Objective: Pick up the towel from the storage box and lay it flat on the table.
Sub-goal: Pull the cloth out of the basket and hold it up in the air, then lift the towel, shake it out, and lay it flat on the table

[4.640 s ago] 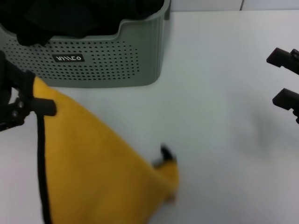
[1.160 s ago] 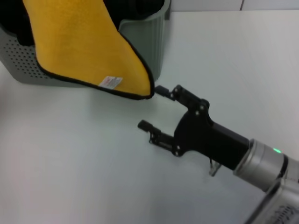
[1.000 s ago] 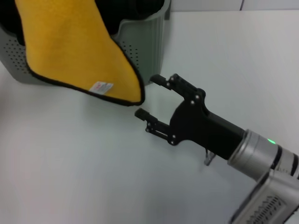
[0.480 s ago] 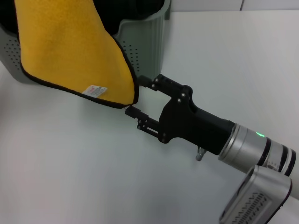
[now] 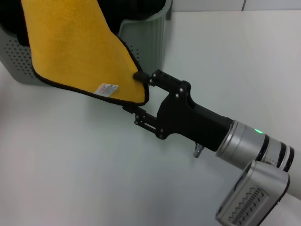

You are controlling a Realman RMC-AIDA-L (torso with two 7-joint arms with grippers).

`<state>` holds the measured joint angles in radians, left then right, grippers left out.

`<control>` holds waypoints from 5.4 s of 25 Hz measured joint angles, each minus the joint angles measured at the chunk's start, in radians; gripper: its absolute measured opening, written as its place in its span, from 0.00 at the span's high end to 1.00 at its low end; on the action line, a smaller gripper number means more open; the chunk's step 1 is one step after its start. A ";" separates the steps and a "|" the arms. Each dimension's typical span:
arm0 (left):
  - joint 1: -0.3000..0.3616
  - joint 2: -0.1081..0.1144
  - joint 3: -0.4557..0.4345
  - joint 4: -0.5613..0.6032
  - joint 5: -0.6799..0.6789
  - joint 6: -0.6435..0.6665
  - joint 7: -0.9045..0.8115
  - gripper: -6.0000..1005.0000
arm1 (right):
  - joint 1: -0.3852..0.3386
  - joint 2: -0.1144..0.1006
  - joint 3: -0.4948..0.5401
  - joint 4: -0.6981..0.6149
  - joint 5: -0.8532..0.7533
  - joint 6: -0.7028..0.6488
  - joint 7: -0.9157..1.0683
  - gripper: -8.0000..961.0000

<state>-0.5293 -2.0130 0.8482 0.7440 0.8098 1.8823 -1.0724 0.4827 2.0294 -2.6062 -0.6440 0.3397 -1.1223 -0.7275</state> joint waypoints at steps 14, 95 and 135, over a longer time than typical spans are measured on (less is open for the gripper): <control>0.006 -0.009 -0.001 -0.002 -0.002 0.000 -0.002 0.98 | -0.050 0.000 -0.031 -0.044 0.059 -0.032 -0.046 0.42; 0.332 0.064 -0.091 -0.060 0.650 -0.228 -0.325 0.47 | 0.031 -0.046 1.219 -0.296 -1.206 -0.396 1.673 0.95; 0.371 -0.086 -0.379 -0.388 0.555 0.081 0.529 0.44 | 0.075 -0.005 0.989 -0.823 -1.405 0.388 1.697 0.95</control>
<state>-0.1584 -2.0990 0.4692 0.3560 1.3645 1.9636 -0.5435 0.5577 2.0243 -1.6176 -1.4672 -1.0658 -0.7343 0.9697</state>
